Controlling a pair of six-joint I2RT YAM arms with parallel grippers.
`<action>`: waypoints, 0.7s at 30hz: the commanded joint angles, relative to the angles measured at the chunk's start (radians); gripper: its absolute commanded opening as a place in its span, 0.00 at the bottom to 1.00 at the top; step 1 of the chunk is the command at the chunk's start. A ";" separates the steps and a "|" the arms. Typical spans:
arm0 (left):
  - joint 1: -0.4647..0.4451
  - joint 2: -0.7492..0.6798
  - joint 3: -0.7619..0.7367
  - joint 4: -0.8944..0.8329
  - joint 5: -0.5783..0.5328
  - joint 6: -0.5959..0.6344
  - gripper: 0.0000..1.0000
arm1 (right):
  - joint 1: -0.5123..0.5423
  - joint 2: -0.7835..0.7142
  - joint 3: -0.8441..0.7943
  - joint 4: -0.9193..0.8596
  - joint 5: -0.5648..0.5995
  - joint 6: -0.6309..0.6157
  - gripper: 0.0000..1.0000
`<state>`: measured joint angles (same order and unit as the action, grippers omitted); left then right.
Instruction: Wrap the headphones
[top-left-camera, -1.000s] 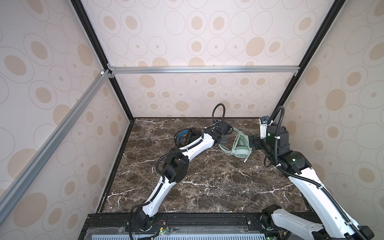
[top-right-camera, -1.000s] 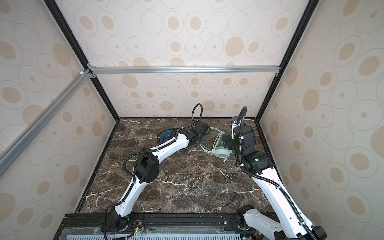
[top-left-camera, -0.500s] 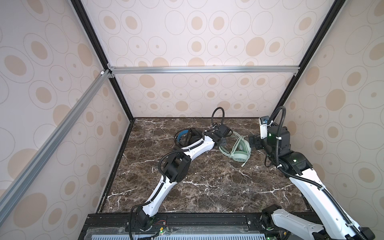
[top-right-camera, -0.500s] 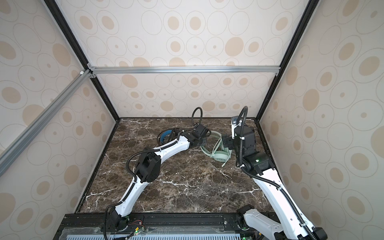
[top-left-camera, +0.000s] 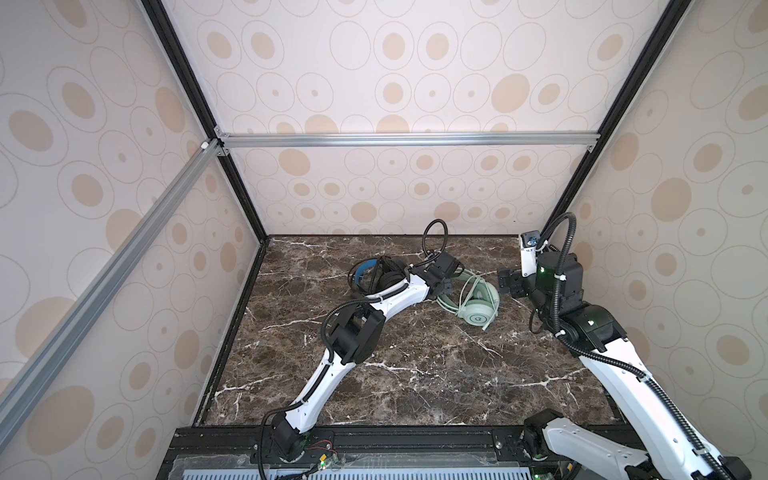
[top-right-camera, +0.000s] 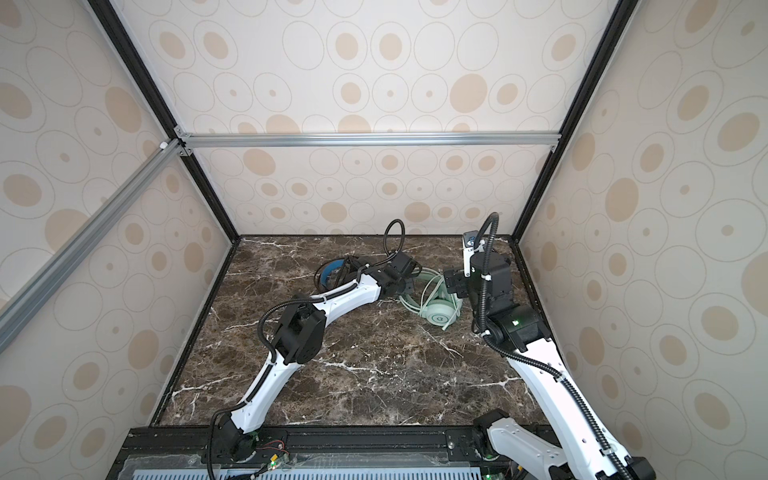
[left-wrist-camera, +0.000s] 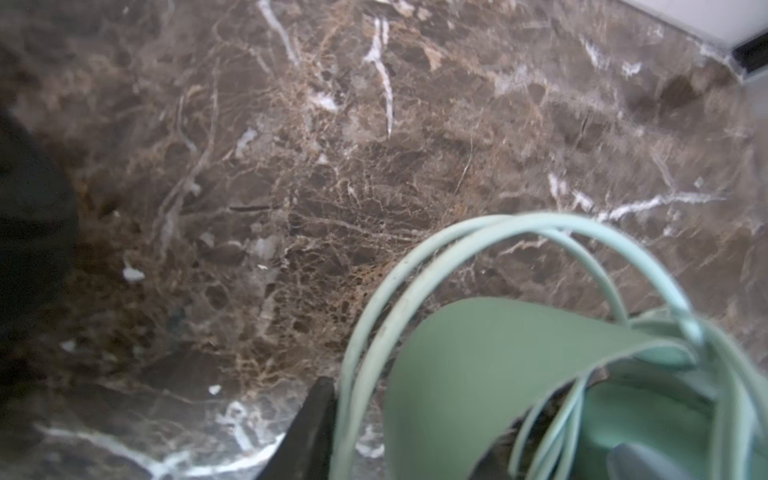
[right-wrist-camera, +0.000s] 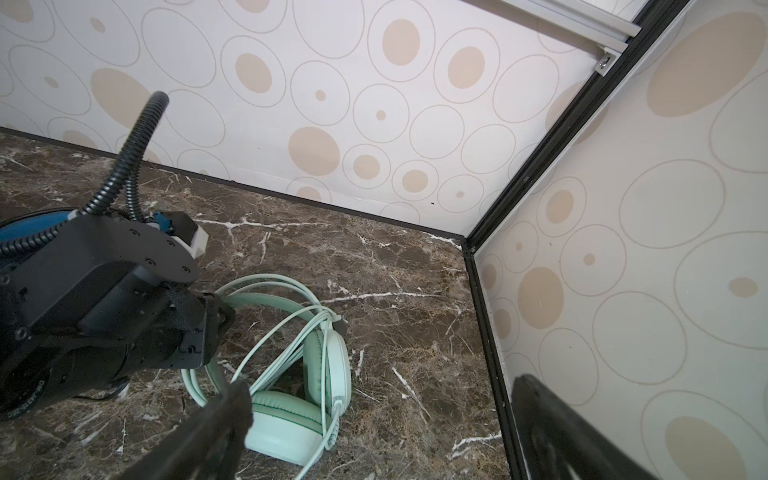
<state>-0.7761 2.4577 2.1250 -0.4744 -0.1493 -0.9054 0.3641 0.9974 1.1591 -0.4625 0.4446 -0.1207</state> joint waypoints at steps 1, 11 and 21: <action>0.012 -0.016 -0.002 0.027 -0.018 -0.006 0.48 | -0.006 -0.006 -0.012 0.022 0.001 -0.004 1.00; 0.005 -0.087 0.038 0.009 -0.015 0.110 0.80 | -0.006 -0.029 -0.065 0.001 -0.004 0.054 1.00; -0.020 -0.535 -0.311 0.120 -0.052 0.392 0.98 | -0.008 -0.141 -0.343 0.100 0.046 0.203 1.00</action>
<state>-0.7933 2.0991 1.9076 -0.4183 -0.1562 -0.6476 0.3641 0.8707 0.8673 -0.4152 0.4500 0.0109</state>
